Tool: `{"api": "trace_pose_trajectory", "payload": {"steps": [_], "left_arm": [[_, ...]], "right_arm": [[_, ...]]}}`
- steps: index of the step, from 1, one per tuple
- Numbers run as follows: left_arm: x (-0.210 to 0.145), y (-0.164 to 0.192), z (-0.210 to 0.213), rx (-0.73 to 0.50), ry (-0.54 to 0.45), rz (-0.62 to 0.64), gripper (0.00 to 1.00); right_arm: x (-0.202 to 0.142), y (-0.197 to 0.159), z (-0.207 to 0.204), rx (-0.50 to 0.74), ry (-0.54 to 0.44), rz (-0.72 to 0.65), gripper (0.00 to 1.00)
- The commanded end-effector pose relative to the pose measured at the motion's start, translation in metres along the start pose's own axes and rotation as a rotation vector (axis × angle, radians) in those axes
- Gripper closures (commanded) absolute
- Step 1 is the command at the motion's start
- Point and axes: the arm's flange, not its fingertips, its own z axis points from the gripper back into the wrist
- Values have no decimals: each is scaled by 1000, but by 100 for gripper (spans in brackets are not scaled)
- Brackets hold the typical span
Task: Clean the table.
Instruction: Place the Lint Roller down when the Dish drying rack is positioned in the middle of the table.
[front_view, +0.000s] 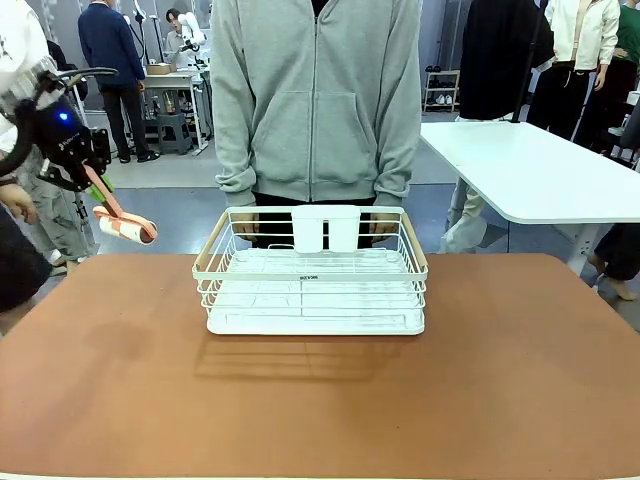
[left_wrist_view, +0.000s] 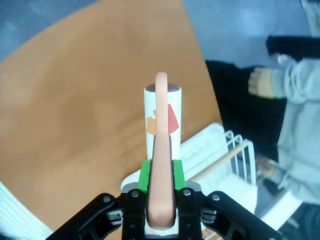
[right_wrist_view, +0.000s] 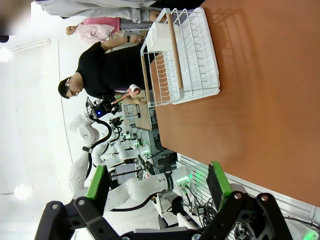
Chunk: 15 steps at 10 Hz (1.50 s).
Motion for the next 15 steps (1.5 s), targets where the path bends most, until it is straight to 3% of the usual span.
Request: {"api": "trace_pose_trajectory", "payload": {"steps": [1,2,7,15], "left_arm": [[-10,5,-32,-23,-85,96,79],[-12,9,-49,-55,-137,136,79],[-13,29,-101,-88,-89,210,79],[-14,55,-128,-145,-67,266,79]], "right_arm": [[-4,2,-1,11,-1,9,0],[-4,2,-1,11,-1,9,0],[-4,2,-1,11,-1,9,0],[-4,2,-1,11,-1,9,0]]}}
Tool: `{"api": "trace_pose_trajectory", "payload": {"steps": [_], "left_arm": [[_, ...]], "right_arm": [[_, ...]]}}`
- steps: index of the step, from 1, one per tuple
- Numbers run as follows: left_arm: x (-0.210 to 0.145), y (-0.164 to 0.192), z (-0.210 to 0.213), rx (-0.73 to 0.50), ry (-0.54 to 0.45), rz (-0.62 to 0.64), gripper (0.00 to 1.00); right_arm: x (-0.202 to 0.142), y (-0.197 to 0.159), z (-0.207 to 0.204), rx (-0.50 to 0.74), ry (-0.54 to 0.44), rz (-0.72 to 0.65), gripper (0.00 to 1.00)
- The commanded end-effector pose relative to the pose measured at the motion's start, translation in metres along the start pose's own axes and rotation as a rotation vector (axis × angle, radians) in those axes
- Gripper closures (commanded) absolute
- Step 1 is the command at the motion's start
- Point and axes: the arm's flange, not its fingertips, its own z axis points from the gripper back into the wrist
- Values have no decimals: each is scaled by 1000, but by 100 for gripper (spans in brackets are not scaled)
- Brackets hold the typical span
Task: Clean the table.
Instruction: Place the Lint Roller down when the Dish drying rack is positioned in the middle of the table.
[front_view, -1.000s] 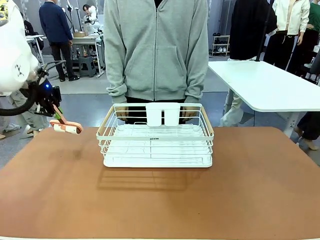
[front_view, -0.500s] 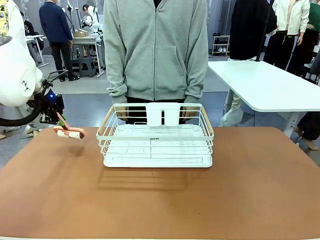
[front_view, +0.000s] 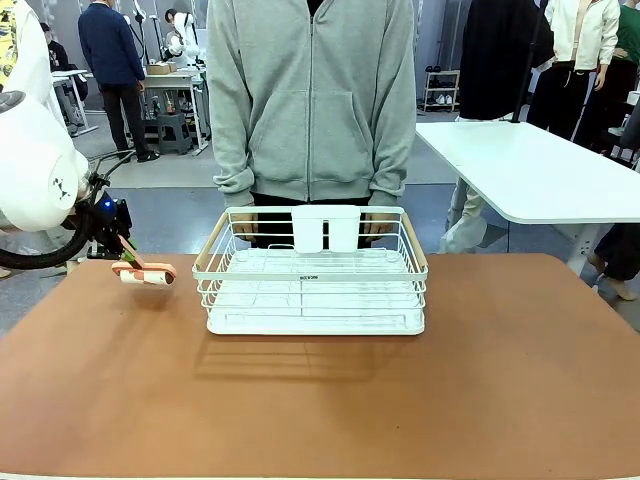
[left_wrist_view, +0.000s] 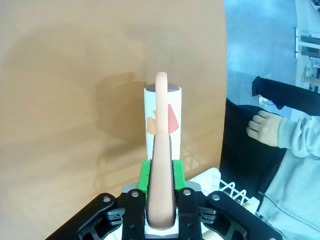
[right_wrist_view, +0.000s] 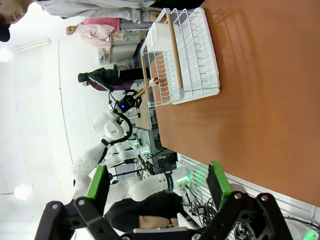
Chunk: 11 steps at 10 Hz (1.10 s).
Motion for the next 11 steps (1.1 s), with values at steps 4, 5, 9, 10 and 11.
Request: {"api": "trace_pose_trajectory", "payload": {"steps": [4,5,9,10,11], "left_arm": [[5,17,-3,-18,18,1,79],[5,18,-3,-11,22,5,79],[6,17,5,-3,15,-5,4],[5,17,6,5,18,-10,0],[5,17,8,9,18,-10,0]], "right_arm": [[-4,2,-1,11,-1,9,0],[-4,2,-1,11,-1,9,0],[-4,2,-1,11,-1,9,0],[-4,2,-1,11,-1,9,0],[-4,2,-1,11,-1,9,0]]}}
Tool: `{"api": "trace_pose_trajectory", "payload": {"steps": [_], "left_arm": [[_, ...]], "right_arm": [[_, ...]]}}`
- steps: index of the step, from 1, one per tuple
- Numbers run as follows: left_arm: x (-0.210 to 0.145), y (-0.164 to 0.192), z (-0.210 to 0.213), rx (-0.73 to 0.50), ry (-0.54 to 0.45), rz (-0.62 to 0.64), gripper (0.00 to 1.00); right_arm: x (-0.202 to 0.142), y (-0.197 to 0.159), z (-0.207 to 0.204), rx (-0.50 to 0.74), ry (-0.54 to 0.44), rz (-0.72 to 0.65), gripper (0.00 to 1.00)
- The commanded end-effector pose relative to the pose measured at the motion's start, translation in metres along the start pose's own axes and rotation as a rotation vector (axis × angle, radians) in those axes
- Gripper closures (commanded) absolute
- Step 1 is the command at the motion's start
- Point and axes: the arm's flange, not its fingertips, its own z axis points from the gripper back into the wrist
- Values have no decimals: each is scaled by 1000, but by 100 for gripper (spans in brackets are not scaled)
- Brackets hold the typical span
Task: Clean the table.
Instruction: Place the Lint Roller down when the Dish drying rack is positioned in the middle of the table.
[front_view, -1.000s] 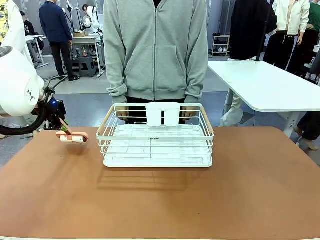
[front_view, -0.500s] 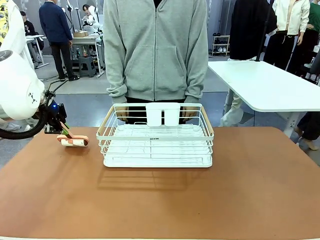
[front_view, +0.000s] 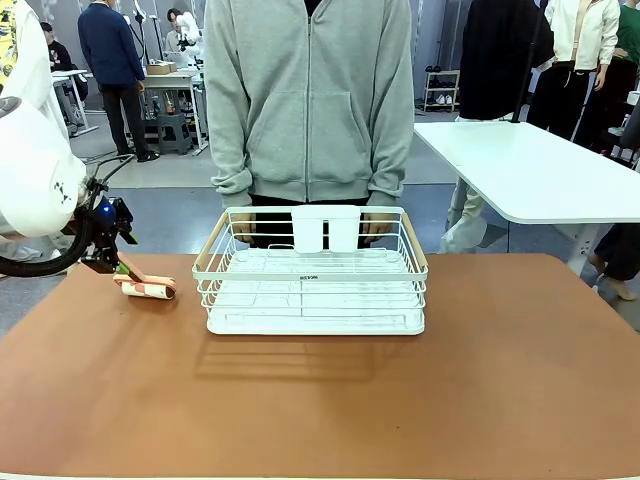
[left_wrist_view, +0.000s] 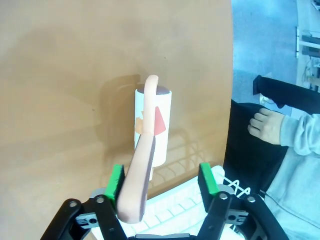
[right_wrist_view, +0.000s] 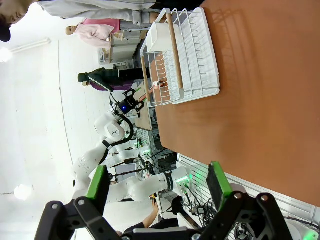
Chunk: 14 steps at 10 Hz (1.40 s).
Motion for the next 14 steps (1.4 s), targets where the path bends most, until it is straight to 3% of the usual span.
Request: {"api": "trace_pose_trajectory", "payload": {"steps": [1,3,8,14], "left_arm": [[7,7,11,26,-14,-10,0],[7,8,27,103,-20,-33,0],[3,-4,95,108,9,-78,0],[2,-6,99,94,13,-74,0]], "right_arm": [[-4,2,-1,11,-1,9,0],[-4,2,-1,11,-1,9,0],[-4,2,-1,11,-1,9,0],[-4,2,-1,11,-1,9,0]]}}
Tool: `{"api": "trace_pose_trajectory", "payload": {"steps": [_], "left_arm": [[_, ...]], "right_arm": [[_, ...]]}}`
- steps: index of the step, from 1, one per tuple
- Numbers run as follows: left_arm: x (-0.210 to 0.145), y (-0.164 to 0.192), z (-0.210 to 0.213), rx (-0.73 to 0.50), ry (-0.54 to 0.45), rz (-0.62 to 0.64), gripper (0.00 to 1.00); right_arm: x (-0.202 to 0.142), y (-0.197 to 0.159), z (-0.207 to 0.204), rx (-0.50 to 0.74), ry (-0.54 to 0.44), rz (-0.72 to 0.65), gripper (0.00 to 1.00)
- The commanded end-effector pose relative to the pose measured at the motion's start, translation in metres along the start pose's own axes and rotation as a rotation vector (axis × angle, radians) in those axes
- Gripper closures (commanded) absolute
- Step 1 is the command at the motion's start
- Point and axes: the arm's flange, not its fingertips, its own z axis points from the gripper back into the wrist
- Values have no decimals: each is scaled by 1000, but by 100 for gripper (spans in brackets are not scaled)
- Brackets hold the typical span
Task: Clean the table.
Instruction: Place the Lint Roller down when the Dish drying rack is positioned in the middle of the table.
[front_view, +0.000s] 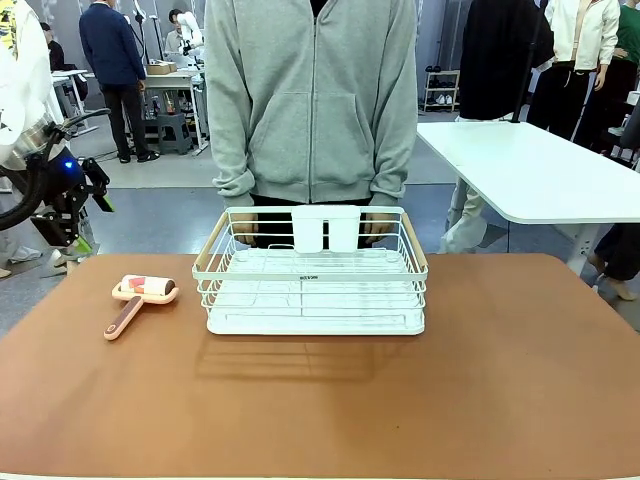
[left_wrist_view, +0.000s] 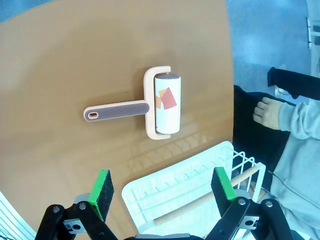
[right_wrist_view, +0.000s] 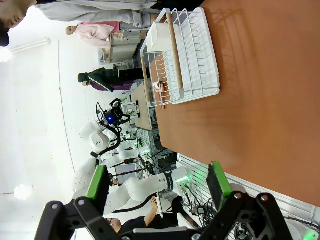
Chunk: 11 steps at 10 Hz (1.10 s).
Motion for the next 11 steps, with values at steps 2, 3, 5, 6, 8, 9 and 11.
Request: {"api": "trace_pose_trajectory", "payload": {"steps": [2,3,5,6,8,9,11], "left_arm": [[1,0,0,-1,1,1,0],[1,0,0,-1,1,1,0],[1,0,0,-1,1,1,0],[1,0,0,-1,1,1,0],[1,0,0,-1,1,1,0],[1,0,0,-1,1,1,0],[1,0,0,-1,1,1,0]], "right_arm": [[-4,2,-1,11,-1,9,0],[-4,2,-1,11,-1,9,0],[-4,2,-1,11,-1,9,0],[-4,2,-1,11,-1,9,0],[-4,2,-1,11,-1,9,0],[-4,2,-1,11,-1,9,0],[-4,2,-1,11,-1,9,0]]}}
